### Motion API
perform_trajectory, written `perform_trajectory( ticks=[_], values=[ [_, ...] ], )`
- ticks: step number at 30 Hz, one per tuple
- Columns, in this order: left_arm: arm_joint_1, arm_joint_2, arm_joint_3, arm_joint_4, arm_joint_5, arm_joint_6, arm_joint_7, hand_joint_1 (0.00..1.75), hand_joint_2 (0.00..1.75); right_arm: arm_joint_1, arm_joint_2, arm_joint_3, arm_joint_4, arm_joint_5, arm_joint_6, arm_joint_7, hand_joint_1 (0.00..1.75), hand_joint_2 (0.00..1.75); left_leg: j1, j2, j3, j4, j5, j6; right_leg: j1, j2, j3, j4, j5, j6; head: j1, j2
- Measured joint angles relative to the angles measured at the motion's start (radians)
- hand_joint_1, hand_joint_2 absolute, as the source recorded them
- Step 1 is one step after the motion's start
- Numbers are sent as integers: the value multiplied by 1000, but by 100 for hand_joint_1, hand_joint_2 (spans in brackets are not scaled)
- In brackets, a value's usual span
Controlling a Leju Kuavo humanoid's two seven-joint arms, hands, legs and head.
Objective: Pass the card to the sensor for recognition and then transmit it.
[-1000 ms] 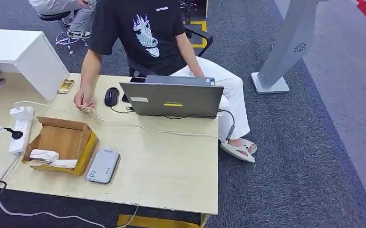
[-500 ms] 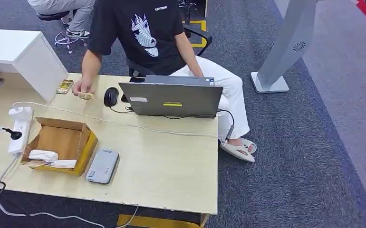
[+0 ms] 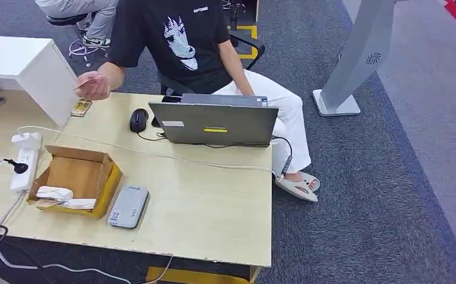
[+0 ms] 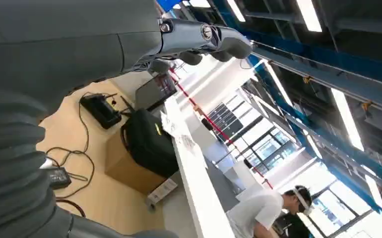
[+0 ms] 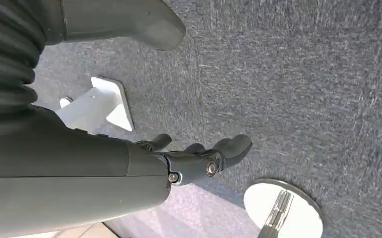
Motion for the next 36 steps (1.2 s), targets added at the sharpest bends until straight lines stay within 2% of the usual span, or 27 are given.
perform_trajectory(
  ticks=[3,6,12,16,24,36],
  values=[
    [-21,11,-115,39,-163,29,28,0,175,0,0,0,0,0,5,-2,0,175,0,0,0,0,0,0,0,0,2,0,0,0,0,0],
    [-29,45,-245,107,-396,97,68,0,175,-1,0,4,0,0,9,-5,0,175,0,0,0,0,1,0,0,0,2,0,2,0,0,0],
    [-57,68,-485,247,-575,166,131,0,175,0,0,37,-17,0,50,9,0,175,0,0,-1,0,1,1,0,0,2,0,2,0,0,0],
    [-61,68,-600,304,-595,196,153,0,175,-1,0,54,-19,0,49,12,0,175,-1,1,-1,0,1,1,-1,1,2,0,2,0,0,0],
    [-61,75,-680,331,-586,196,157,0,175,1,-2,61,-14,0,41,12,0,175,-1,1,-1,0,1,1,-1,1,0,0,2,0,0,0],
    [-61,82,-700,350,-586,196,161,0,175,2,-2,69,-13,0,42,12,0,175,-1,1,-2,0,1,1,-1,1,0,0,2,0,0,0]
  ],
)
